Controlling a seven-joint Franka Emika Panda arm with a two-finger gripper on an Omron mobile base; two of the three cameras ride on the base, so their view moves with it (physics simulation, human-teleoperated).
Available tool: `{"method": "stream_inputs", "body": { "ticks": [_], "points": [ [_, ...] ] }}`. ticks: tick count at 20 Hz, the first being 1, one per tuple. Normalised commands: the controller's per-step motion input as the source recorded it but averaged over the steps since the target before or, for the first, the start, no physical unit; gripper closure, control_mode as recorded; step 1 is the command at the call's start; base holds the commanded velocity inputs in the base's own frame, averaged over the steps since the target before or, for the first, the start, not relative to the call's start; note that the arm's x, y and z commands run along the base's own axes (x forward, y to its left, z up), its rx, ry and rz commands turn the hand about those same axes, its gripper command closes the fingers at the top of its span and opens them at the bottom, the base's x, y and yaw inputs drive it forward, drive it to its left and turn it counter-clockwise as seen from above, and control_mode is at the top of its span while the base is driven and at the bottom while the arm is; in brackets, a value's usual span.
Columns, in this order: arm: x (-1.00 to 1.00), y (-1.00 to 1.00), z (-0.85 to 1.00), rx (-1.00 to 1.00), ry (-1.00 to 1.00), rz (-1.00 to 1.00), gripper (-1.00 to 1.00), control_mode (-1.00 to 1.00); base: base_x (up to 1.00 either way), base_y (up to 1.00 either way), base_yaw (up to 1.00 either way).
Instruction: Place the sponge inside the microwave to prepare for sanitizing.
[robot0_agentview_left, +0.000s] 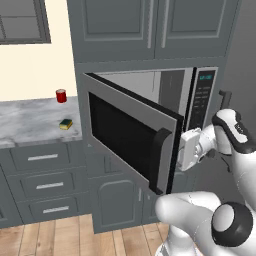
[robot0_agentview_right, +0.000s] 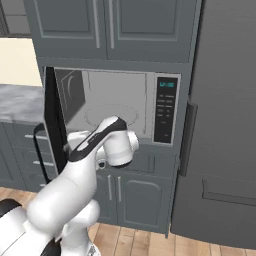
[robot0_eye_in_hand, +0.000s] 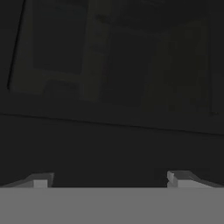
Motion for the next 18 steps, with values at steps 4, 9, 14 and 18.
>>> {"method": "stream_inputs", "body": {
  "ticks": [4,9,14,18],
  "points": [
    [-0.16,0.53,0.00,0.06,-0.03,0.00,-1.00,-1.00,0.00,0.00,0.00],
    [-0.19,0.51,0.00,0.07,-0.02,-0.04,-1.00,-1.00,0.00,0.00,0.00],
    [-0.17,0.50,-0.01,0.05,0.00,-0.01,-1.00,-1.00,0.00,0.00,0.00],
    [-0.17,0.55,-0.03,0.02,0.00,0.00,-1.00,-1.00,0.00,0.00,0.00]
  ]
}}
